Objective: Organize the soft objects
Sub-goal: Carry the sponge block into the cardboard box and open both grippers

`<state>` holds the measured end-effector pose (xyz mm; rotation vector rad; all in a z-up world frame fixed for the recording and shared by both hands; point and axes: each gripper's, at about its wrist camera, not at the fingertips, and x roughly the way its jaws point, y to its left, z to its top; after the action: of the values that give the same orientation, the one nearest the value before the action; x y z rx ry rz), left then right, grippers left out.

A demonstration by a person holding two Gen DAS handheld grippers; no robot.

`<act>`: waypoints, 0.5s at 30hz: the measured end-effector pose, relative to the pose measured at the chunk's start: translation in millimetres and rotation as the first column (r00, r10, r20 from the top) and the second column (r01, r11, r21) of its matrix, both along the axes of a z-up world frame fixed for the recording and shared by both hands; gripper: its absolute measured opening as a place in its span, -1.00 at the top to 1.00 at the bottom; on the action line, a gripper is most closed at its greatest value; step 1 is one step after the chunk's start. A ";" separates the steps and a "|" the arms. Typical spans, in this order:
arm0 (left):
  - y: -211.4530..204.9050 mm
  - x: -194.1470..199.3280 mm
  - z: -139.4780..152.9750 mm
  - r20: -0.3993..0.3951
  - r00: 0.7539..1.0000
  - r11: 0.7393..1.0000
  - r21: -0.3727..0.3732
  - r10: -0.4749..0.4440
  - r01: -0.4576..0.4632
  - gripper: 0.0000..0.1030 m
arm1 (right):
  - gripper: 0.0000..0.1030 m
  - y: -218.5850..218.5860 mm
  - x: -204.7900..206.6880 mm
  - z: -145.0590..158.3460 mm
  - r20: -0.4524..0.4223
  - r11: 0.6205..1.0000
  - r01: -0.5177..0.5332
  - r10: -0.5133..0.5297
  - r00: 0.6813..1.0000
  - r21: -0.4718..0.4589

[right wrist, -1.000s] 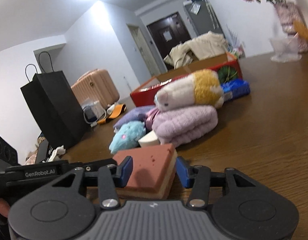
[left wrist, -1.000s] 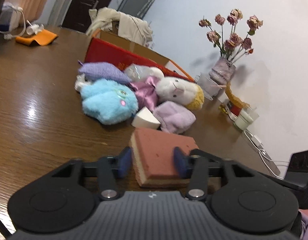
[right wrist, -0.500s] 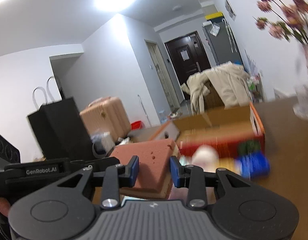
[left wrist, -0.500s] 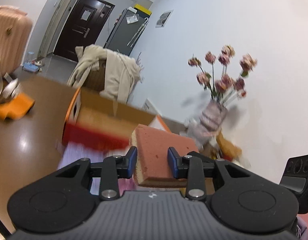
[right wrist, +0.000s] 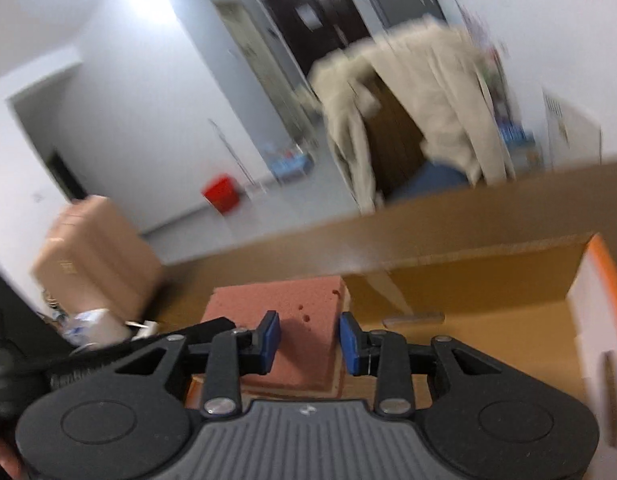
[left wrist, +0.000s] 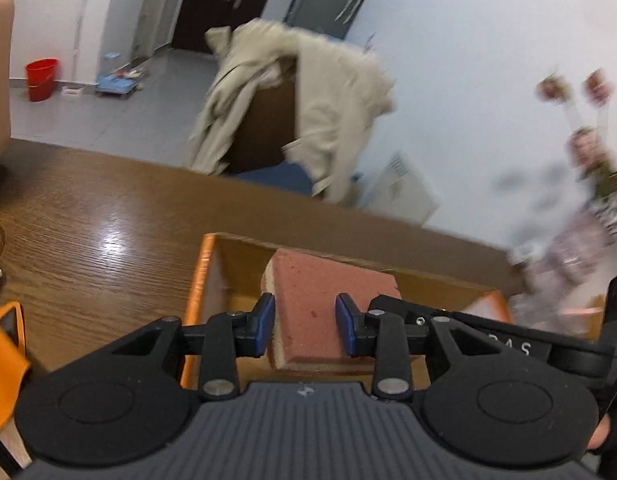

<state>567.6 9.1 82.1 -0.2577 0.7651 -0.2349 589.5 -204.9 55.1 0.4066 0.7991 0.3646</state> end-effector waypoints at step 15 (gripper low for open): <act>16.6 -46.8 45.1 0.087 0.996 0.997 0.073 0.000 -0.007 -0.14 | 0.42 -1.8 -31.5 35.4 0.080 0.993 -0.006 0.016 0.997 -0.120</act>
<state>520.9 25.7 127.2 -0.1780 0.6858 -0.2130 558.0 -206.7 90.5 0.2740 0.7404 0.3398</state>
